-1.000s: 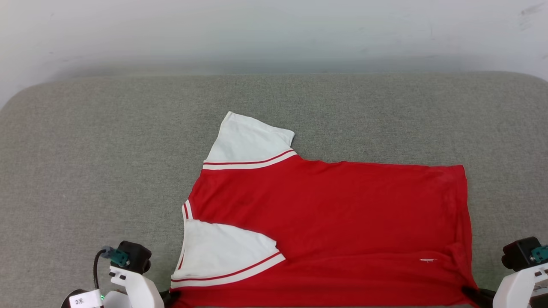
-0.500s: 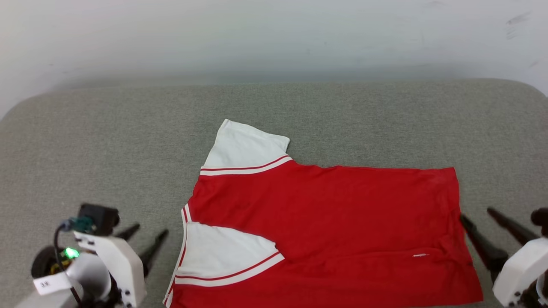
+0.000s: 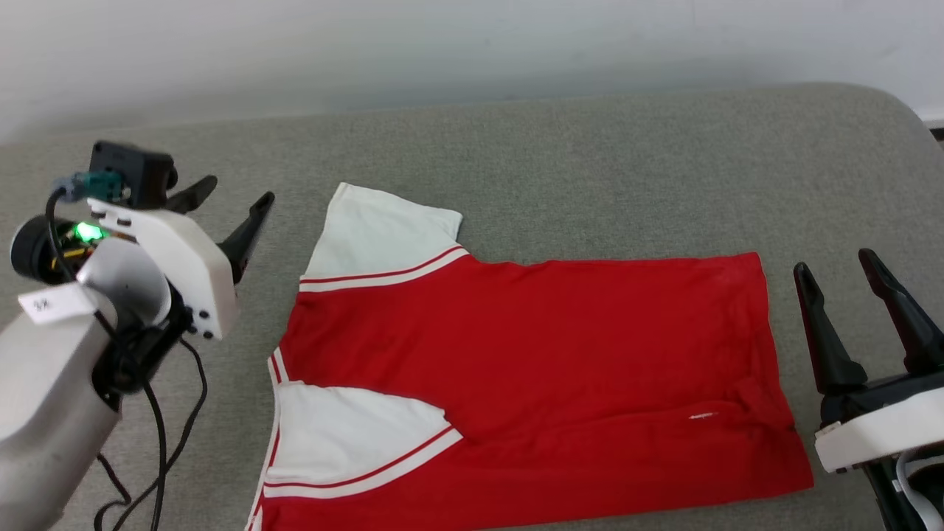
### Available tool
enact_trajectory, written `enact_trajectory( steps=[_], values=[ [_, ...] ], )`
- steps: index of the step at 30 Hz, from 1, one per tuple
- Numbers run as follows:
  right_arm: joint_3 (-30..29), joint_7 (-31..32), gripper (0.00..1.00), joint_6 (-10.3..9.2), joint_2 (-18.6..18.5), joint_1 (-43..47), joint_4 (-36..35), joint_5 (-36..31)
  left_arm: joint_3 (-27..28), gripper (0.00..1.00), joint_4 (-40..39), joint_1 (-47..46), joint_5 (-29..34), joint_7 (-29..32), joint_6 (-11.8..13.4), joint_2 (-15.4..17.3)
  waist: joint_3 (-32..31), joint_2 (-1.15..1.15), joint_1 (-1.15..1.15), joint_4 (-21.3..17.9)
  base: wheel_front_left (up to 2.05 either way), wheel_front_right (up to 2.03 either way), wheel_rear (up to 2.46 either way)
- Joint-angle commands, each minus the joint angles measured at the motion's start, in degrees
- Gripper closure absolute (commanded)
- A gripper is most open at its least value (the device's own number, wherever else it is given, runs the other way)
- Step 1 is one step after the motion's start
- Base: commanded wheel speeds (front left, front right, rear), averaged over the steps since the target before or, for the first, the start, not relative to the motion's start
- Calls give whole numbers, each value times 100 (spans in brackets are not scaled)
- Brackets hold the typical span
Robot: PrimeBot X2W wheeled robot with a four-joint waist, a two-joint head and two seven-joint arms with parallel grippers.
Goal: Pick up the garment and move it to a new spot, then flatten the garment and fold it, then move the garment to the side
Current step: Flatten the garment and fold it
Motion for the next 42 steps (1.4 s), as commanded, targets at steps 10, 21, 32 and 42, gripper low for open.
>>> enact_trajectory(
  steps=[10,21,32,42],
  values=[
    [140,-253,0,-5,349,-324,-249,-277,-292,0,897,-1744,-208,1908,-552,-153,1167,0,0,-596,0,0,0],
    [349,-407,0,-5,377,-769,-116,-291,-517,0,1450,-2965,-537,4054,-601,-111,1986,0,0,-977,0,0,0],
    [375,-516,0,-5,293,-1060,42,-222,-1136,0,1823,-2918,-221,4765,-692,-178,2303,0,0,-1062,0,0,0],
    [258,-156,0,-5,-207,-1258,-6,-213,-901,100,1740,-2829,-283,3933,-739,-287,1931,0,0,-862,0,0,0]
  ],
)
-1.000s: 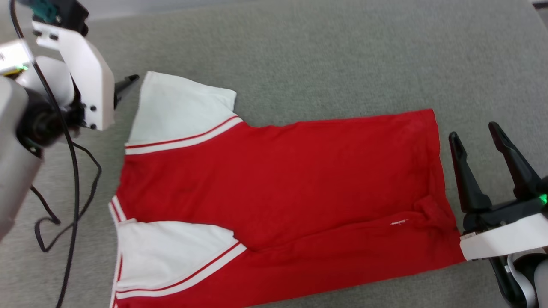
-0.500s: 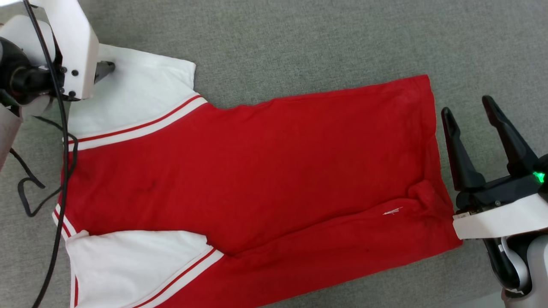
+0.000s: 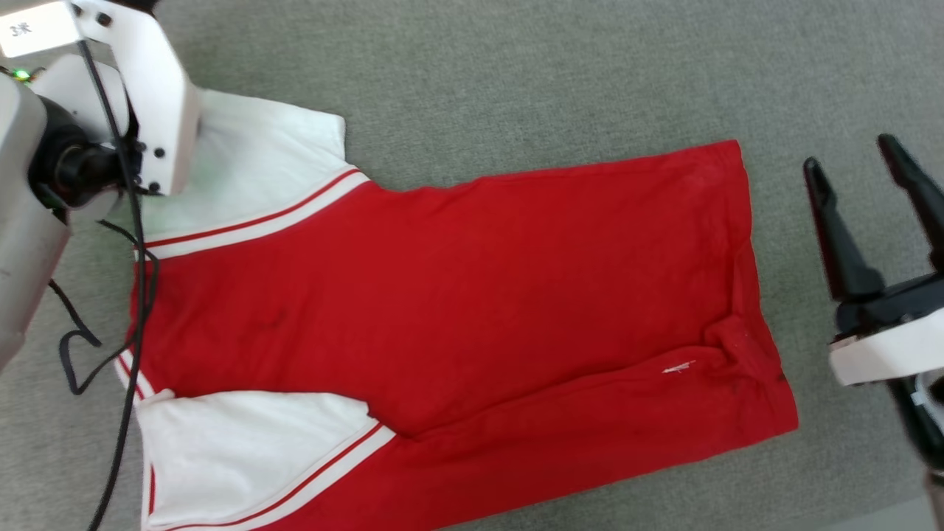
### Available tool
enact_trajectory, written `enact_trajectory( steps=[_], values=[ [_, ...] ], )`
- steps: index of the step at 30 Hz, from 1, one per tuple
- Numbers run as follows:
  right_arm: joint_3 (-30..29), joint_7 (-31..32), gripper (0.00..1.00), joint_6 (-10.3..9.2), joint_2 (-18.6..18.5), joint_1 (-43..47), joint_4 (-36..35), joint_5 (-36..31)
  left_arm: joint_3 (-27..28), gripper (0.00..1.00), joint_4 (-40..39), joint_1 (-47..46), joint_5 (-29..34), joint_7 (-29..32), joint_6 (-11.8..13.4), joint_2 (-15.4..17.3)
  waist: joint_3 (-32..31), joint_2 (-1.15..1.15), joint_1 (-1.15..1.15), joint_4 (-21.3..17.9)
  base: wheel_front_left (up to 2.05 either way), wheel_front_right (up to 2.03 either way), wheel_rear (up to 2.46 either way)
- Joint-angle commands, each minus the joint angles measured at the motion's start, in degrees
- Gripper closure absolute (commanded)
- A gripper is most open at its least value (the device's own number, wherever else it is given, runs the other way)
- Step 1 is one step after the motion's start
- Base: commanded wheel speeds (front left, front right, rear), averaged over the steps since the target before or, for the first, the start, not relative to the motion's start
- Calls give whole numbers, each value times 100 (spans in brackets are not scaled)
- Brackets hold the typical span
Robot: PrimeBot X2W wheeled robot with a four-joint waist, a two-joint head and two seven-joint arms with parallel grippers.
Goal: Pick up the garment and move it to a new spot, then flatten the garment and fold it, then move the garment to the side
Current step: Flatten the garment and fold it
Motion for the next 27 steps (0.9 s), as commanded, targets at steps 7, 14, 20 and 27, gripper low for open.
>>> enact_trajectory(
  steps=[7,14,20,27],
  values=[
    [463,1314,0,-7,-1124,-594,9,466,-18,100,-349,167,-5,-525,-155,-158,-417,0,-1,411,0,0,0],
    [1380,3361,0,-8,-2208,-1366,474,1717,-136,100,-791,267,62,-785,-218,-187,-528,0,-1,656,0,0,0],
    [1891,4487,0,-7,-2442,-2130,1210,2319,-200,100,-1063,171,117,-882,-244,-241,-440,0,-1,840,0,0,0],
    [2542,4784,0,-7,-2268,-2830,2069,2365,-245,100,-1214,-7,199,-952,-253,-344,-179,0,-1,1037,0,0,0]
  ],
)
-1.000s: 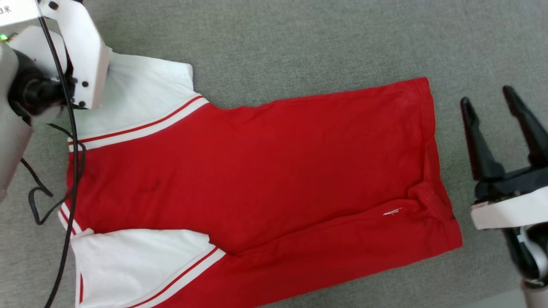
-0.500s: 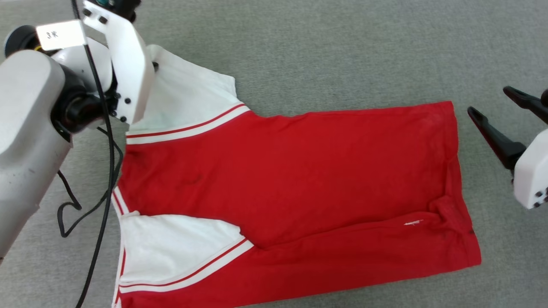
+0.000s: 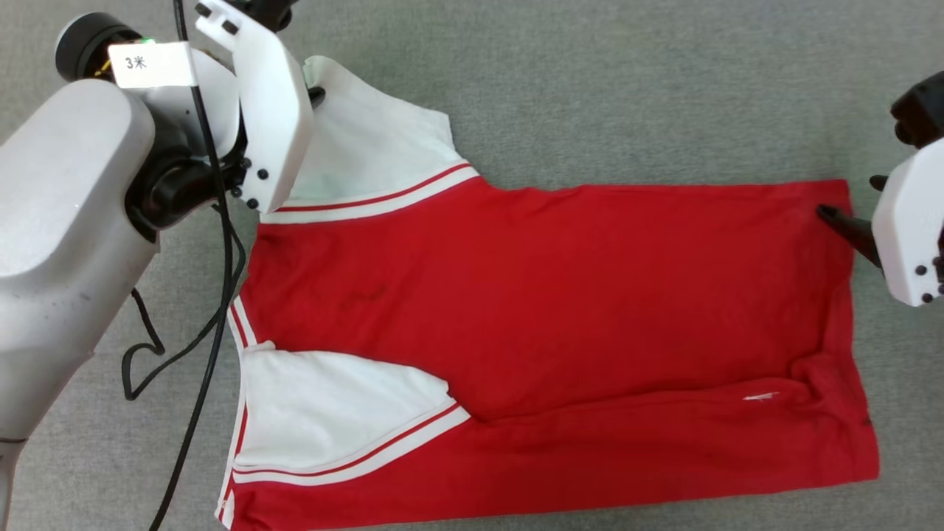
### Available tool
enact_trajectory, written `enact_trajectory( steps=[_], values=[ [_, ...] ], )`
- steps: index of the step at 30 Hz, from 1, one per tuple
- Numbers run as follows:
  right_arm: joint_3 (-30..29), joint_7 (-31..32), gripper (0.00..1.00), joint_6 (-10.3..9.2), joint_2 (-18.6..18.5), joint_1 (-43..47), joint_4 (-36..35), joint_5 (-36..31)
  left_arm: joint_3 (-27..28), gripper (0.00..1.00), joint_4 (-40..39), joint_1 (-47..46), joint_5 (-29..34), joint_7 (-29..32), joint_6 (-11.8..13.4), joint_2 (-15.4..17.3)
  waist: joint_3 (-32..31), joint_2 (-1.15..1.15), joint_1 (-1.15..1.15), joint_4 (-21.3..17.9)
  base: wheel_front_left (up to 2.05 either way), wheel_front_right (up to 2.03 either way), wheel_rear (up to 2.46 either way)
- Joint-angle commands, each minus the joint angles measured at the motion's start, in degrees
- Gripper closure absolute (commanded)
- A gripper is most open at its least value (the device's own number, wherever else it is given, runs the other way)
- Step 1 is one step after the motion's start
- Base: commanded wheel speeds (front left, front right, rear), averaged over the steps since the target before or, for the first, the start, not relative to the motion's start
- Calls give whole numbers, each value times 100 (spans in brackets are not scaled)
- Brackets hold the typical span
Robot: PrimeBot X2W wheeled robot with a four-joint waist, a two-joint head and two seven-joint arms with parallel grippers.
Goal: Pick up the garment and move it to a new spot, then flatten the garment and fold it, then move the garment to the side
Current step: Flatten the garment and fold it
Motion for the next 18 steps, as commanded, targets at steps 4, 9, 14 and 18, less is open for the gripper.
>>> enact_trajectory(
  steps=[4,9,14,18],
  values=[
    [524,-72,0,-5,110,-232,528,4,-36,100,-35,-155,62,-91,-34,-25,232,0,0,114,0,0,0],
    [1115,-262,0,-5,248,-159,1039,174,-58,100,9,-195,50,-148,-41,16,305,0,0,134,0,0,0],
    [1442,-883,100,-4,255,-350,1164,314,-59,100,113,-68,19,-274,-47,95,180,0,0,72,0,0,0],
    [1524,-1478,100,-4,175,-475,1297,473,-72,100,163,144,-11,-434,-53,199,-90,0,0,24,0,0,0]
  ],
)
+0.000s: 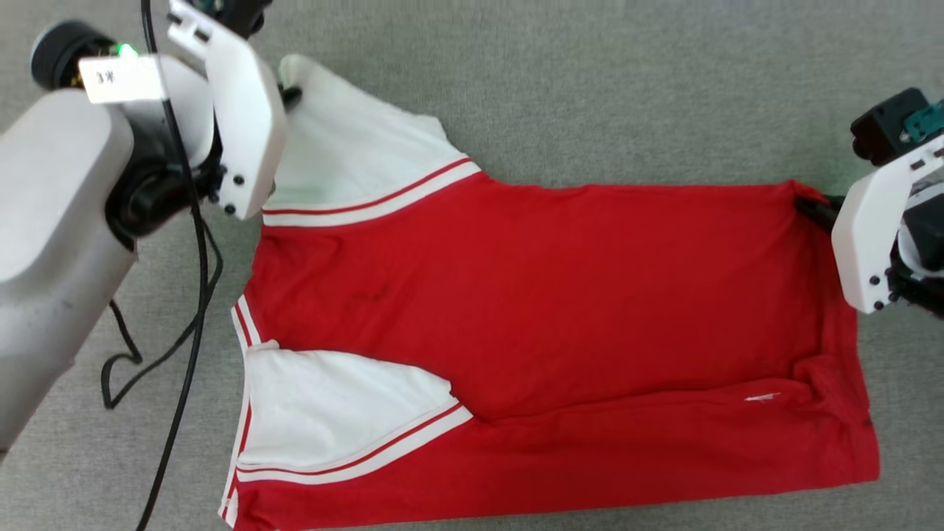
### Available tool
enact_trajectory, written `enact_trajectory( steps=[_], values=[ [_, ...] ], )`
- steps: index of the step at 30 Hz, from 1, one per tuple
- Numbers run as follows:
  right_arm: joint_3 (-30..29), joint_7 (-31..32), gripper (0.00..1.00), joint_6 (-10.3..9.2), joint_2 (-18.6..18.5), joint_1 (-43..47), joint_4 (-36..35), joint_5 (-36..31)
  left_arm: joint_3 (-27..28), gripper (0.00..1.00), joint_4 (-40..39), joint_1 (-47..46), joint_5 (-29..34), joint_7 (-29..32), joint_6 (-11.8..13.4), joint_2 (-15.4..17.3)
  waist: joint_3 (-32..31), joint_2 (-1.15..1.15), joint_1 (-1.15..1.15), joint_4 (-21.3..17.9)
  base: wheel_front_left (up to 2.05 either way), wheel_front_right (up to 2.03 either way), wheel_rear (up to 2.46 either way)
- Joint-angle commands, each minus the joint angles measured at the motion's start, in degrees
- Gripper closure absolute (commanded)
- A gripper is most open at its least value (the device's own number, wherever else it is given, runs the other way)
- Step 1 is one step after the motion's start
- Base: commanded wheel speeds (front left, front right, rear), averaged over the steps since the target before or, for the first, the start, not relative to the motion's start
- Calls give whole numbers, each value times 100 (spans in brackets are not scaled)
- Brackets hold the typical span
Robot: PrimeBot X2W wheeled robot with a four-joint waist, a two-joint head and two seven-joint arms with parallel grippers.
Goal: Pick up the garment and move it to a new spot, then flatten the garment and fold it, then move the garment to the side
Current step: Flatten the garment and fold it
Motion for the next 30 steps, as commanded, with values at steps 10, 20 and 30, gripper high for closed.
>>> enact_trajectory(
  steps=[10,20,30],
  values=[
    [101,-1400,100,-3,-148,417,131,293,-42,100,-280,825,-145,-425,65,245,-891,0,1,35,0,0,0],
    [-24,-1977,100,-3,-440,1338,-254,370,-110,100,-1098,1982,-369,-740,432,713,-1558,0,1,114,0,0,0],
    [-517,-2062,100,-3,-491,2729,-775,372,-270,100,-1743,3372,-678,-1035,980,1115,-2027,0,1,224,0,0,0]
  ],
)
